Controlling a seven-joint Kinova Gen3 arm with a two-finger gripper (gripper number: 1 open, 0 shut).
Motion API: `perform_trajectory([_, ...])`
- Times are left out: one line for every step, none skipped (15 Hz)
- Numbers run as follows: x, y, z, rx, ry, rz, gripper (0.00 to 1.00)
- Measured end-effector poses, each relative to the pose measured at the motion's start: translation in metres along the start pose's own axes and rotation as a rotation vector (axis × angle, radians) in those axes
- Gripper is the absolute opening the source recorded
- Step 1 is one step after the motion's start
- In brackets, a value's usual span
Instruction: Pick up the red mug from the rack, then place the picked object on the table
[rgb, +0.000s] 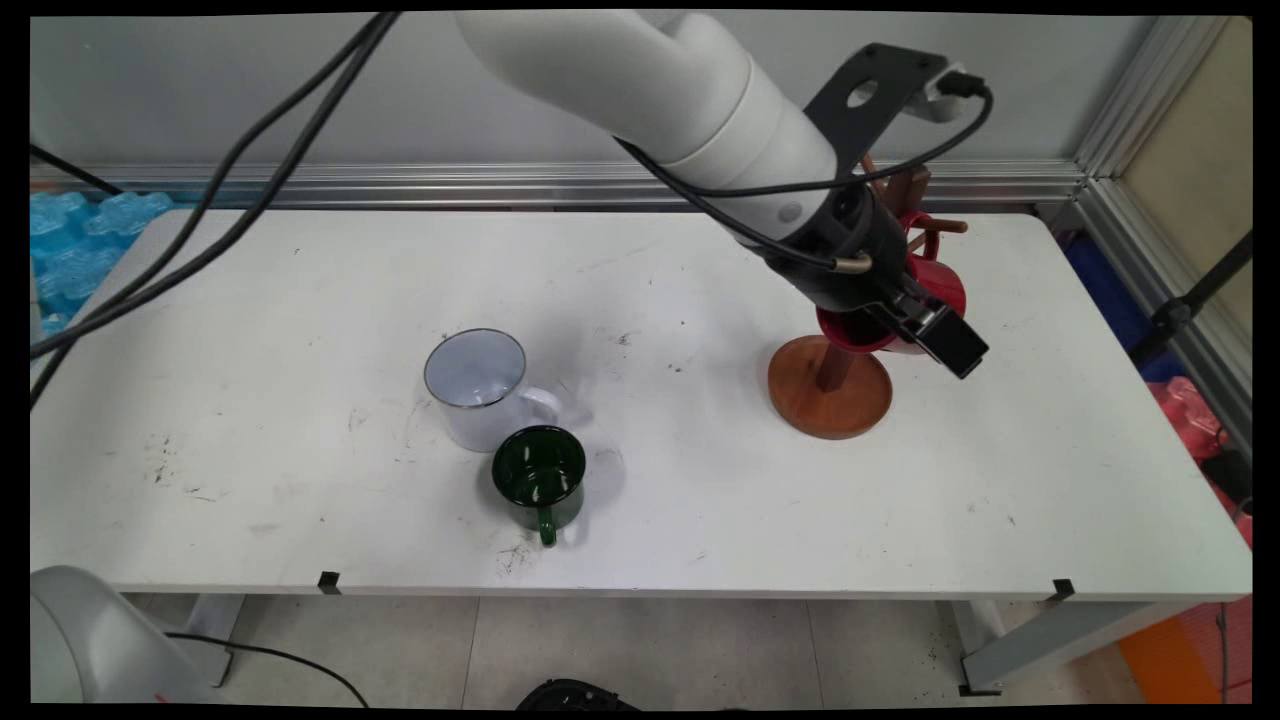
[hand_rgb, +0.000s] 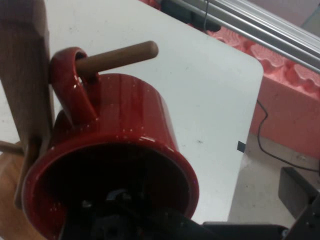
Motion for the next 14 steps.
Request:
perform_trajectory([0.000, 0.000, 0.003, 0.004, -0.003, -0.004, 1.00])
perform_trajectory([0.001, 0.000, 0.005, 0.008, -0.005, -0.007, 1.00])
perform_trajectory([0.001, 0.001, 0.007, 0.012, -0.007, -0.010, 1.00])
perform_trajectory([0.001, 0.000, 0.009, 0.018, -0.008, -0.013, 1.00])
perform_trajectory([0.002, 0.000, 0.011, 0.023, -0.007, -0.015, 0.00])
perform_trajectory([0.002, 0.000, 0.011, 0.026, -0.007, -0.016, 0.00])
perform_trajectory([0.003, -0.001, 0.012, 0.034, -0.006, -0.018, 0.00])
perform_trajectory([0.003, -0.002, 0.013, 0.041, -0.004, -0.019, 0.00])
perform_trajectory([0.004, -0.002, 0.014, 0.048, -0.002, -0.020, 0.00])
perform_trajectory([0.004, -0.003, 0.015, 0.053, -0.001, -0.020, 0.00])
perform_trajectory([0.004, -0.003, 0.015, 0.057, -0.001, -0.022, 0.00])
perform_trajectory([0.004, -0.003, 0.016, 0.061, -0.001, -0.023, 0.00])
perform_trajectory([0.003, -0.003, 0.016, 0.066, -0.002, -0.025, 0.00])
perform_trajectory([0.003, -0.003, 0.016, 0.070, -0.003, -0.027, 0.00])
